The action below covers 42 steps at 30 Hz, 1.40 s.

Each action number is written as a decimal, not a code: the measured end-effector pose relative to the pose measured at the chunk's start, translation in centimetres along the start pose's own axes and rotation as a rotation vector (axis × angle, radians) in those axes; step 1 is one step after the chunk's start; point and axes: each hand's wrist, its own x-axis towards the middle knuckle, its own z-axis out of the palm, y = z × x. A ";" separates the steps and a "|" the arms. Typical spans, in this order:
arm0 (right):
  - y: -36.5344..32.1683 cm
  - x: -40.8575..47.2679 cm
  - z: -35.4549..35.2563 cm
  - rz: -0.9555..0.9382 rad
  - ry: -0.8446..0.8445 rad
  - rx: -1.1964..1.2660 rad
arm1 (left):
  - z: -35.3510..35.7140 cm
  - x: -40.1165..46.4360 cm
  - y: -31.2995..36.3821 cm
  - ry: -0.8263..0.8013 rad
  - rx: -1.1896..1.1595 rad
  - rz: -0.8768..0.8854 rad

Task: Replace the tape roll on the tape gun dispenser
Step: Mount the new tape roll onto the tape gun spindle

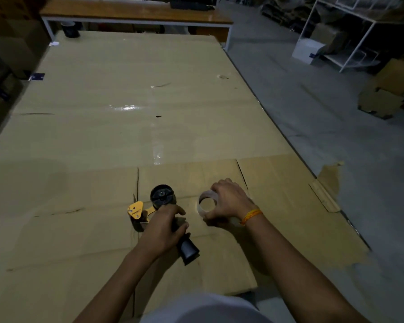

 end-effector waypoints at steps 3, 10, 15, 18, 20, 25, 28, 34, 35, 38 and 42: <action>0.4 -0.2 -0.1 0.020 -0.018 0.054 | 0.1 0.2 -0.5 -0.014 0.006 -0.021; 5.8 -3.9 -1.8 0.179 -0.004 0.177 | 0.3 0.4 -1.1 0.001 -0.027 -0.020; 7.6 -7.2 1.2 0.310 0.014 0.398 | 0.2 0.2 -1.4 0.019 -0.078 -0.039; 7.1 -8.2 4.0 0.393 0.155 0.524 | 0.1 -0.3 -1.7 0.034 -0.101 -0.046; 6.4 -8.5 5.6 0.447 0.262 0.569 | 0.1 -0.5 -1.8 0.046 -0.094 -0.044; 5.9 -7.6 7.1 0.406 0.433 0.607 | 0.3 -0.7 -1.7 0.049 -0.057 -0.034; 5.8 -7.3 6.8 0.370 0.524 0.603 | 0.6 -1.1 -1.9 0.056 -0.048 -0.038; 3.1 -5.5 2.7 0.322 0.695 0.596 | 1.1 -1.6 -2.0 0.088 0.020 -0.055; 1.9 -4.7 1.8 0.309 0.698 0.607 | 1.2 -1.6 -1.9 0.093 0.031 -0.059; -2.8 -1.6 0.1 0.242 0.656 0.628 | 1.5 -2.0 -1.7 0.124 0.046 -0.068; -8.8 2.0 0.8 0.077 0.561 0.656 | 1.6 -2.8 -1.4 0.162 0.036 -0.026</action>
